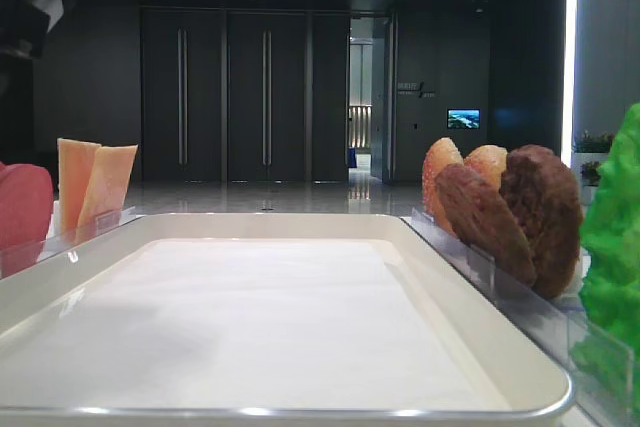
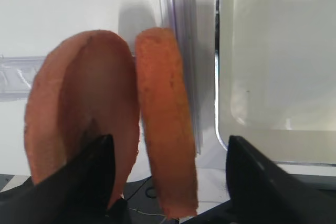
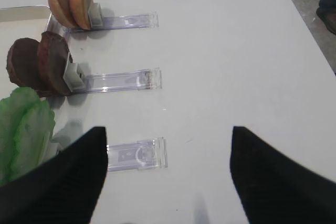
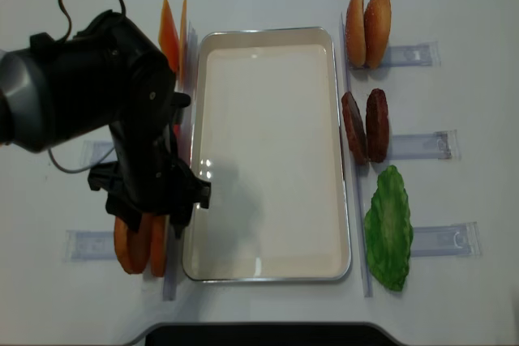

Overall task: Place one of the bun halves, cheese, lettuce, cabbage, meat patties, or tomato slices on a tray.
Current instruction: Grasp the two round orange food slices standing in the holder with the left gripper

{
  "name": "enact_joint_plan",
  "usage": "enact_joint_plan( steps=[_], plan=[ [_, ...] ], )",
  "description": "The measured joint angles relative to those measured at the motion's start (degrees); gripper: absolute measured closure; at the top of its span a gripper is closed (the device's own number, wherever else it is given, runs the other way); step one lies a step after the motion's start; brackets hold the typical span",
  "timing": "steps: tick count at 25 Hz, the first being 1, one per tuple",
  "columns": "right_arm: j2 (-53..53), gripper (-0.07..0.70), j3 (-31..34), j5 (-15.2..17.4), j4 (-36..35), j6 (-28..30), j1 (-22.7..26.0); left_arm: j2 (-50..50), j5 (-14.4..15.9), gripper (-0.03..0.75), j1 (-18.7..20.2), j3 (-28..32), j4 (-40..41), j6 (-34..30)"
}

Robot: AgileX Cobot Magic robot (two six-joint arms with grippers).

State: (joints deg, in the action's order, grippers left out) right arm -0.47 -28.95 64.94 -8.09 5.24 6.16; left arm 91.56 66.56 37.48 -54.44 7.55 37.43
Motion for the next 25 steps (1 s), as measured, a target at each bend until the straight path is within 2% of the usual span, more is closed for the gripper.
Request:
enact_joint_plan(
  steps=[3, 12, 14, 25],
  plan=[
    [0.0, 0.16, 0.0, 0.0, 0.0, 0.0, 0.0, 0.0, 0.1, 0.267, 0.0, 0.0, 0.1, 0.0],
    [0.0, 0.16, 0.0, 0.0, 0.0, 0.0, 0.0, 0.0, 1.6, 0.537, 0.0, 0.0, 1.4, 0.0],
    [0.0, 0.16, 0.0, 0.0, 0.0, 0.0, 0.0, 0.0, 1.7, 0.575, 0.0, 0.0, 1.5, 0.0],
    [0.0, 0.16, 0.0, 0.0, 0.0, 0.0, 0.0, -0.1, 1.7, 0.577, 0.0, 0.0, 1.3, 0.2]
  ],
)
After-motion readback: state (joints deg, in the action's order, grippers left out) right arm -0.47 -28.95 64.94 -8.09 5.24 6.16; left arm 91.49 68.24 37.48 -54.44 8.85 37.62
